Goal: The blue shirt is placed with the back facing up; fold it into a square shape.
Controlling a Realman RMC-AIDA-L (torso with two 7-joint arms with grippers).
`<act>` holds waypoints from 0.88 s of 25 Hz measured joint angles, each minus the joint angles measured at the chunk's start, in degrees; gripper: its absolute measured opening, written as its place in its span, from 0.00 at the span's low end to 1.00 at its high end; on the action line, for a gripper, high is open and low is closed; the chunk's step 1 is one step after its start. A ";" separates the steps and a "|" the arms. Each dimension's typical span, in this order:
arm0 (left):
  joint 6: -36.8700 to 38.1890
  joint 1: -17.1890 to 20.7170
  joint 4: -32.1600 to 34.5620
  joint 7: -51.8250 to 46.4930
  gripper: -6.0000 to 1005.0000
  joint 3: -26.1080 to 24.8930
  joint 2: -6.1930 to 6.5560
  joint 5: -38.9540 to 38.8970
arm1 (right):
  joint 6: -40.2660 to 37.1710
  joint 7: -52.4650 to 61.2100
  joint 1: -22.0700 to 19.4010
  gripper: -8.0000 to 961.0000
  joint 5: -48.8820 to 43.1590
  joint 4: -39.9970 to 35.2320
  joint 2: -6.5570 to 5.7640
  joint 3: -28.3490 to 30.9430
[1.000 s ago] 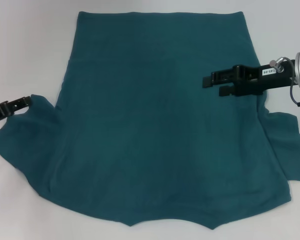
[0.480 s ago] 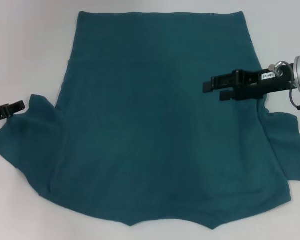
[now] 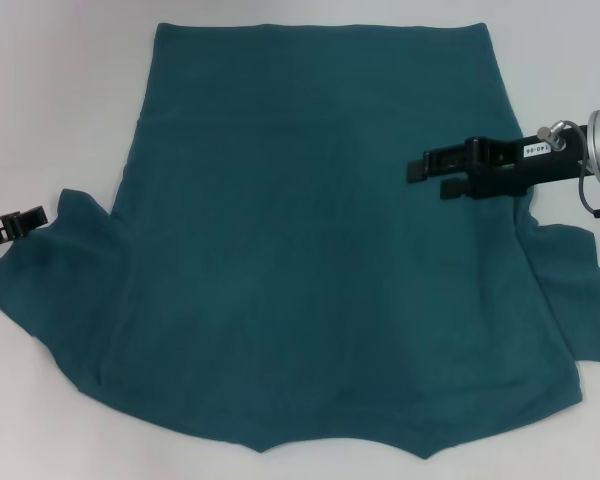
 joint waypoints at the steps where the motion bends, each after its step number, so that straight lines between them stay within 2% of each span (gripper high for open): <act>1: -0.39 -0.20 -0.28 0.01 0.73 0.02 -0.02 0.01 | 0.06 0.00 0.02 0.78 0.00 0.15 0.00 -0.01; 12: -4.16 -1.12 -2.72 0.67 0.73 3.58 -0.17 -0.08 | 0.26 0.01 -0.01 0.78 0.00 0.76 0.00 -0.07; 22: -4.90 -1.90 -2.77 2.84 0.73 4.37 -0.08 -0.21 | 0.26 0.01 -0.21 0.78 -0.02 1.21 0.00 -0.16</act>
